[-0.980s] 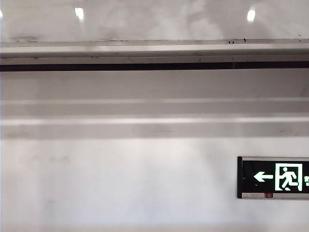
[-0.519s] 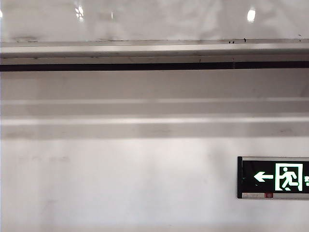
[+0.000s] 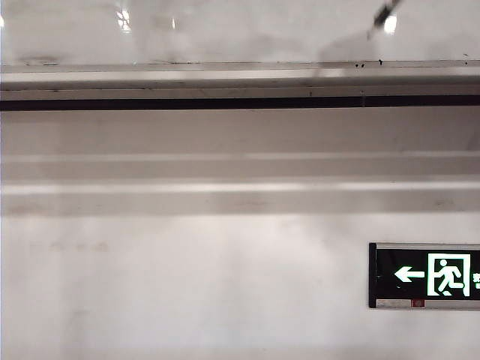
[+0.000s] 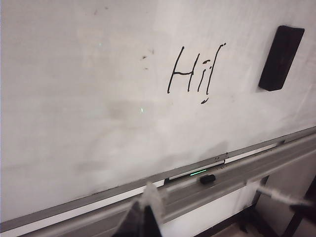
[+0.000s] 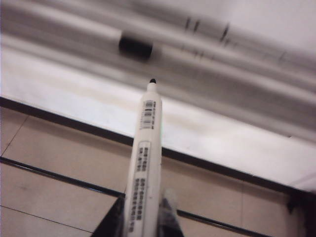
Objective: Take a marker from the whiteboard tray, write "Hi!" on the whiteboard, and then put the marker back vertically into the whiteboard tray.
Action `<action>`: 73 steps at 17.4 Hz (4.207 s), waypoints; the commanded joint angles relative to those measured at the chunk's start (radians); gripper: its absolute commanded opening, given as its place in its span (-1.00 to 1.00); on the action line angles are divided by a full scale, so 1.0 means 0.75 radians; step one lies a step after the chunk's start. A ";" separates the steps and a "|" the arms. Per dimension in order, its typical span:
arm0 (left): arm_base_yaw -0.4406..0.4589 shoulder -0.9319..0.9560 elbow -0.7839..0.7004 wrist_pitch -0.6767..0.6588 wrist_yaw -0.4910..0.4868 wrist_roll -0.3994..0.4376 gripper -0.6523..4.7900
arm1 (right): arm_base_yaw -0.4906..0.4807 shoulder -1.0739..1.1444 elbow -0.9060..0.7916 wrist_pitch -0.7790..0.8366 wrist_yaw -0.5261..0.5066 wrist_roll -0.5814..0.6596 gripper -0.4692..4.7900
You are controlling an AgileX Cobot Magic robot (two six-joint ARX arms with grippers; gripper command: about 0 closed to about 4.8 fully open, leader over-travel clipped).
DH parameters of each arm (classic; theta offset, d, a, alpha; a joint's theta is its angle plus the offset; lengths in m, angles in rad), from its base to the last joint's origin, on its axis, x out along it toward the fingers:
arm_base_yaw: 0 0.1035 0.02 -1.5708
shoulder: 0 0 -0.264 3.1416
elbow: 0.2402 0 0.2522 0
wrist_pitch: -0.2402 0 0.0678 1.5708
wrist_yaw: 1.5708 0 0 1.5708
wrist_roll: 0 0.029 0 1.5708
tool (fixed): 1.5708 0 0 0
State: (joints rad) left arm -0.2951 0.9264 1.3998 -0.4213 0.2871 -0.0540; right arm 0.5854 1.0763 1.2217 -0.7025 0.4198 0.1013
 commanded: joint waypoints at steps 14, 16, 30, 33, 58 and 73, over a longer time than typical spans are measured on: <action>-0.001 -0.004 0.007 0.026 0.014 0.042 -0.78 | -0.345 -0.045 -0.426 0.810 -0.299 0.043 -0.83; -0.001 -0.004 0.007 0.026 0.013 0.042 -0.78 | -0.345 -0.027 -0.426 0.819 -0.308 0.043 -0.83; -0.001 -0.005 0.007 0.067 0.042 0.037 -0.78 | -0.352 0.072 -0.423 0.883 -0.313 0.045 -0.83; -0.001 -0.005 0.007 0.073 0.042 0.037 -0.78 | -0.352 0.088 -0.423 0.912 -0.312 0.044 -0.83; -0.001 -0.004 0.007 0.075 0.042 0.037 -0.78 | -0.353 0.266 -0.290 0.949 -0.249 0.051 -0.83; -0.001 -0.004 0.007 0.074 0.042 0.037 -0.78 | -0.350 0.274 -0.219 0.963 -0.319 0.043 0.14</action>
State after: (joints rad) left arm -0.2951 0.9257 1.3998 -0.3790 0.3119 -0.0265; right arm 0.3222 1.2861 1.0458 0.0044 0.1848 0.1371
